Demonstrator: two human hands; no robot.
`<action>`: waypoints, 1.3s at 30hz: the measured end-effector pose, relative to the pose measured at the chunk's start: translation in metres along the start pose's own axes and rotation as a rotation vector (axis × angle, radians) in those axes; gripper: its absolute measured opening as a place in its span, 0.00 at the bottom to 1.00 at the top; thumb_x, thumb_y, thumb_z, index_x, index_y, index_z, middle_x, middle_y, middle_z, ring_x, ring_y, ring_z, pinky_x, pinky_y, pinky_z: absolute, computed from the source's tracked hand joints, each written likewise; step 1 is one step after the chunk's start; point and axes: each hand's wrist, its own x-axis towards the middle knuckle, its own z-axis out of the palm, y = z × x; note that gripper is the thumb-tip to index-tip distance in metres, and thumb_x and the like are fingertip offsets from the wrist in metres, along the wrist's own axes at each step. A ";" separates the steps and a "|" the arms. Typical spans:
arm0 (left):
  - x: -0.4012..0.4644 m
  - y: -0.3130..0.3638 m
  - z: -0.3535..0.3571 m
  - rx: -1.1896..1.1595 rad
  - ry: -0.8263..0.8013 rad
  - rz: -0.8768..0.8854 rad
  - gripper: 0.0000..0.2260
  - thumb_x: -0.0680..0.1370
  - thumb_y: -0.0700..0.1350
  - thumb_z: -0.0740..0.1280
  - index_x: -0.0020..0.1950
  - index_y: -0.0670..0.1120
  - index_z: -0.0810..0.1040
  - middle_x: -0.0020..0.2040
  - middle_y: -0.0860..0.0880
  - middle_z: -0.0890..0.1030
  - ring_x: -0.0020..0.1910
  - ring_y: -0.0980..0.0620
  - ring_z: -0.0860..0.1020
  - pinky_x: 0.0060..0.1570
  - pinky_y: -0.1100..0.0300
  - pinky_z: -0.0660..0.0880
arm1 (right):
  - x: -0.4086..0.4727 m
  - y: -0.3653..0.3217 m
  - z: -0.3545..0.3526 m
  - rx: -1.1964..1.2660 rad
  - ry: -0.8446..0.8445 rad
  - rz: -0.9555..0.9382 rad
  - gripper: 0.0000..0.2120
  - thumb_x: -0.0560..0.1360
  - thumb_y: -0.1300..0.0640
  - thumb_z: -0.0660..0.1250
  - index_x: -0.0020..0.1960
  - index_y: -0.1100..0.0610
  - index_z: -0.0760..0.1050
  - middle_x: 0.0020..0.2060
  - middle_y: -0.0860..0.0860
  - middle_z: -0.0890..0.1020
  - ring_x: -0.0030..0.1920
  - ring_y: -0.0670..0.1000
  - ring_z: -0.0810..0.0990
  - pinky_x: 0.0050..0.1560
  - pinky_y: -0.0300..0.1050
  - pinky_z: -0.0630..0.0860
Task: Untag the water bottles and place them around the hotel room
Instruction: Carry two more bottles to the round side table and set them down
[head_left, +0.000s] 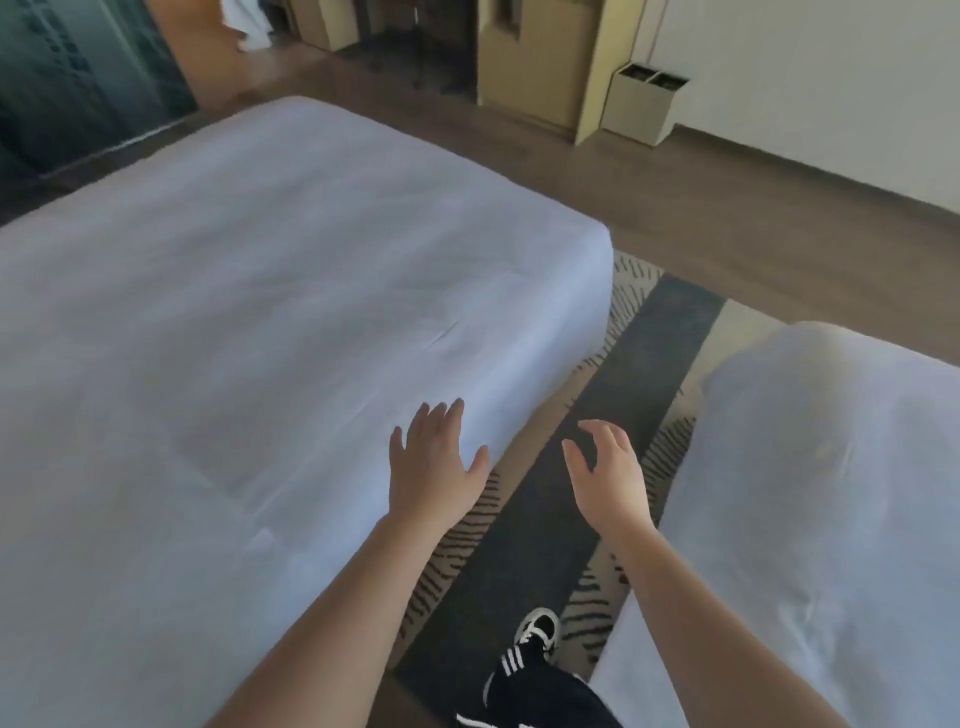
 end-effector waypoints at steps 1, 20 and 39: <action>0.019 0.018 0.005 0.010 -0.007 0.031 0.29 0.79 0.60 0.56 0.77 0.51 0.55 0.77 0.50 0.59 0.77 0.48 0.52 0.74 0.44 0.49 | 0.014 0.011 -0.013 0.000 0.012 0.028 0.22 0.79 0.46 0.60 0.70 0.54 0.67 0.70 0.49 0.68 0.61 0.56 0.76 0.62 0.53 0.74; 0.294 0.247 0.074 0.017 -0.135 0.303 0.29 0.78 0.60 0.58 0.76 0.51 0.58 0.77 0.49 0.61 0.76 0.48 0.56 0.72 0.41 0.55 | 0.265 0.133 -0.153 -0.006 0.226 0.233 0.21 0.79 0.45 0.59 0.70 0.52 0.67 0.70 0.50 0.69 0.68 0.53 0.69 0.65 0.50 0.71; 0.716 0.390 0.058 -0.052 -0.074 0.288 0.27 0.79 0.58 0.58 0.75 0.49 0.61 0.74 0.49 0.66 0.74 0.48 0.60 0.70 0.41 0.57 | 0.710 0.100 -0.250 -0.101 0.151 0.118 0.20 0.80 0.46 0.58 0.69 0.53 0.68 0.69 0.51 0.69 0.65 0.54 0.71 0.61 0.49 0.73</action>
